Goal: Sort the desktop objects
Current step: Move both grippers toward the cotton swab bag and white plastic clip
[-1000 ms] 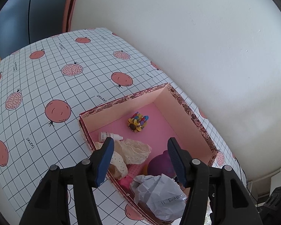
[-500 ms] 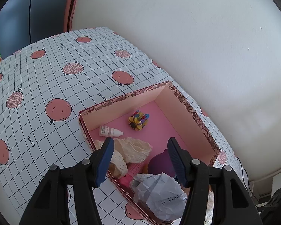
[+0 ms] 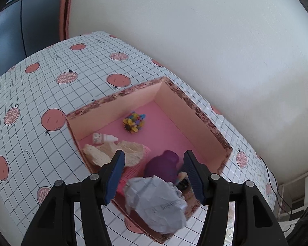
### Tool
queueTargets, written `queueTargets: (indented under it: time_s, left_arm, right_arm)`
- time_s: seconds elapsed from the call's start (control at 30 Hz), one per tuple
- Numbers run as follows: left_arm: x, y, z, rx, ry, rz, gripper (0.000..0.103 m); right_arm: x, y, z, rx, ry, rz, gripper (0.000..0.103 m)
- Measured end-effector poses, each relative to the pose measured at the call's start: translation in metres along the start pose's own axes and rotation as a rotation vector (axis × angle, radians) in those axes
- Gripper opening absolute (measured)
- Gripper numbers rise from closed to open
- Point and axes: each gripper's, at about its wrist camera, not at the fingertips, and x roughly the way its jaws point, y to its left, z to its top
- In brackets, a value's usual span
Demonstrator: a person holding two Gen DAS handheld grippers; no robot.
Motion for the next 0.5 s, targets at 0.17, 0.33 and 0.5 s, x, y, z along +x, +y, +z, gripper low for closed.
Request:
queueTargets:
  time_s: [0.17, 0.33, 0.5]
  left_arm:
    - [0.001, -0.023, -0.01, 0.053, 0.015, -0.014, 0.061]
    - [0.002, -0.049, -0.025, 0.103, 0.03, -0.026, 0.068]
    - [0.001, -0.079, -0.04, 0.178, 0.038, -0.06, 0.076]
  right_arm:
    - [-0.018, -0.035, 0.005, 0.057, -0.018, -0.033, 0.103]
    - [-0.033, -0.07, 0.008, 0.145, -0.03, -0.045, 0.103]
    - [-0.039, -0.093, 0.009, 0.183, -0.025, -0.044, 0.103]
